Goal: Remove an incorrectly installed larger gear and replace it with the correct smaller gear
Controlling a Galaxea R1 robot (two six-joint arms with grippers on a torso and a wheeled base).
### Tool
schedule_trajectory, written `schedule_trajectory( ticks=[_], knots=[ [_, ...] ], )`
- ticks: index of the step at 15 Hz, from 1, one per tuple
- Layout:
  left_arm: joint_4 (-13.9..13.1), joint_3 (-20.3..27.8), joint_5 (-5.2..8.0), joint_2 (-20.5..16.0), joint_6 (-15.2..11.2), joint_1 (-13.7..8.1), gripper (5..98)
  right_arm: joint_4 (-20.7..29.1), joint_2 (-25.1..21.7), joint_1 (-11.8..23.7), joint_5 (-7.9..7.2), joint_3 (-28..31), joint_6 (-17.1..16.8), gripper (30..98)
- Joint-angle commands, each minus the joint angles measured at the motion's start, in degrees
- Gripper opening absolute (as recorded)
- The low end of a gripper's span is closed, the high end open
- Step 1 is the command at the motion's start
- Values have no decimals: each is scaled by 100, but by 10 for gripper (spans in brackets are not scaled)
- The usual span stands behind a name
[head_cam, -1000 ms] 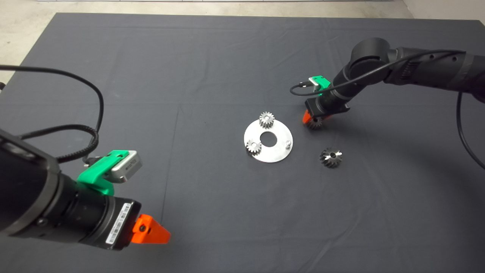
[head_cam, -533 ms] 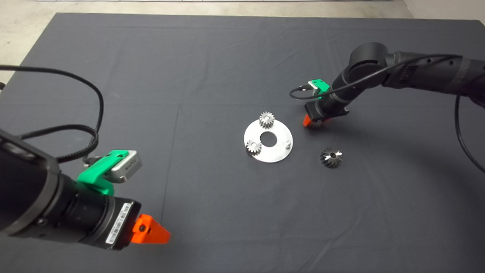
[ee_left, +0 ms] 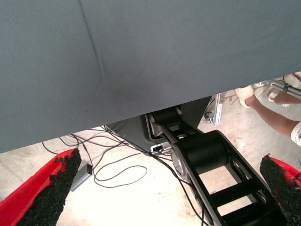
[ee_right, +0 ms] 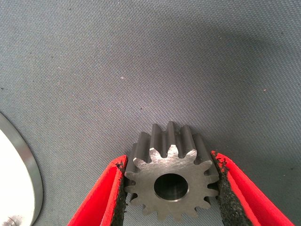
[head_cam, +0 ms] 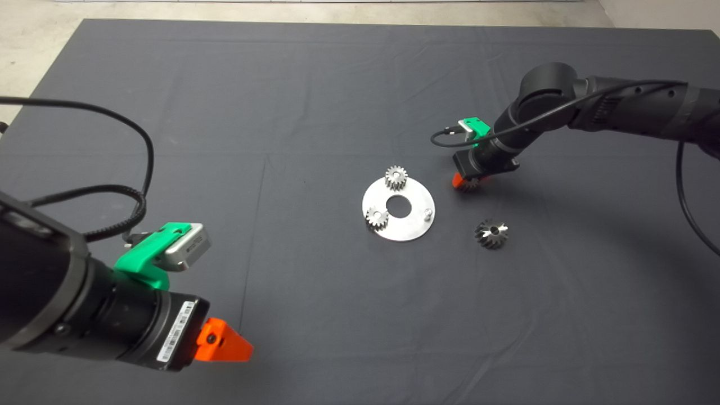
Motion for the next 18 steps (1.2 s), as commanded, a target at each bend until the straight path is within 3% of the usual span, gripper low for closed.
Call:
schedule_trajectory(
  ticks=[1,4,8,11,14,16,18],
  knots=[
    [-92,75,1,-30,9,-53,981,-165,-23,145,-28,106,4,437],
    [-92,69,1,-30,0,-53,981,-171,-8,162,-21,326,4,427],
    [-101,75,1,-30,-9,-53,981,-147,-25,188,-133,484,30,416],
    [-98,75,1,-30,-9,-53,981,-63,18,532,-384,502,31,414],
    [-92,68,1,-23,0,-53,981,329,186,935,-692,511,22,415],
    [-92,75,1,-30,9,-53,981,398,355,944,-1061,659,45,415],
    [-92,75,1,-21,9,-53,981,422,388,944,-1153,971,83,414]
  ],
)
